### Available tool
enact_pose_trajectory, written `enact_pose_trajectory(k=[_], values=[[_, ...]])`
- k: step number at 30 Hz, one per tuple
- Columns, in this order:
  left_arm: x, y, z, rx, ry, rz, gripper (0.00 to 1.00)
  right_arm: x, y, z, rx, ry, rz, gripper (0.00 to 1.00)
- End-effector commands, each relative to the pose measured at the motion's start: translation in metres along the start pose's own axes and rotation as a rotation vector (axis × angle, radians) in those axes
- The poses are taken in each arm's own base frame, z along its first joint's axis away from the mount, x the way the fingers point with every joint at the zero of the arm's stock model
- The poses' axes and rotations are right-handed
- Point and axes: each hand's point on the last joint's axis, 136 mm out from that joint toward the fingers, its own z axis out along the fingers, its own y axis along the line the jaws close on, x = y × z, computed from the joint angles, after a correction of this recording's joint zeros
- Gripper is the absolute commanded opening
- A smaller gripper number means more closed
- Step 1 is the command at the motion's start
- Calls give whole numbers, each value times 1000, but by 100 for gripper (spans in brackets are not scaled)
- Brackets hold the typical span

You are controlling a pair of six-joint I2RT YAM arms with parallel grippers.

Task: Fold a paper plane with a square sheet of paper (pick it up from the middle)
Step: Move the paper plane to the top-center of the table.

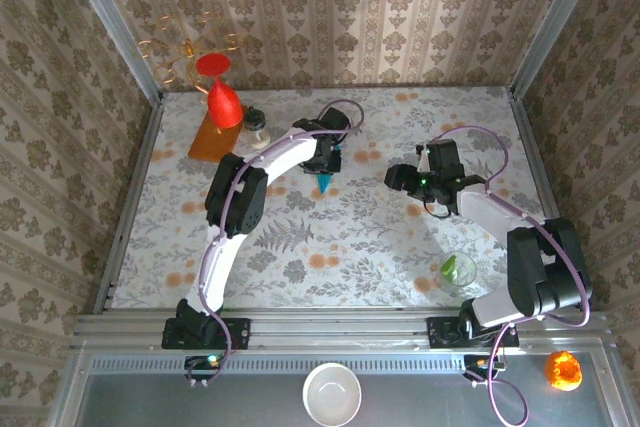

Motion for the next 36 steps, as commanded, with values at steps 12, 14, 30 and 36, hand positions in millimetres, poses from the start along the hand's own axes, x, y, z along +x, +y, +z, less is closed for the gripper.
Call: enact_pose_trajectory(k=[12,14,30,36], values=[[10,16,23,-73,70,-52,27,6,-4,6,-25,32,28,68],[15,20,28,-94,81,-83,30,7,-5,7,-28,35,30,67],[21,24,41,-109,84,-131,50,8,-7,10,-37,45,54,68],[16,18,35,-73,74,-140,51,9,-8,11,-40,47,58,68]])
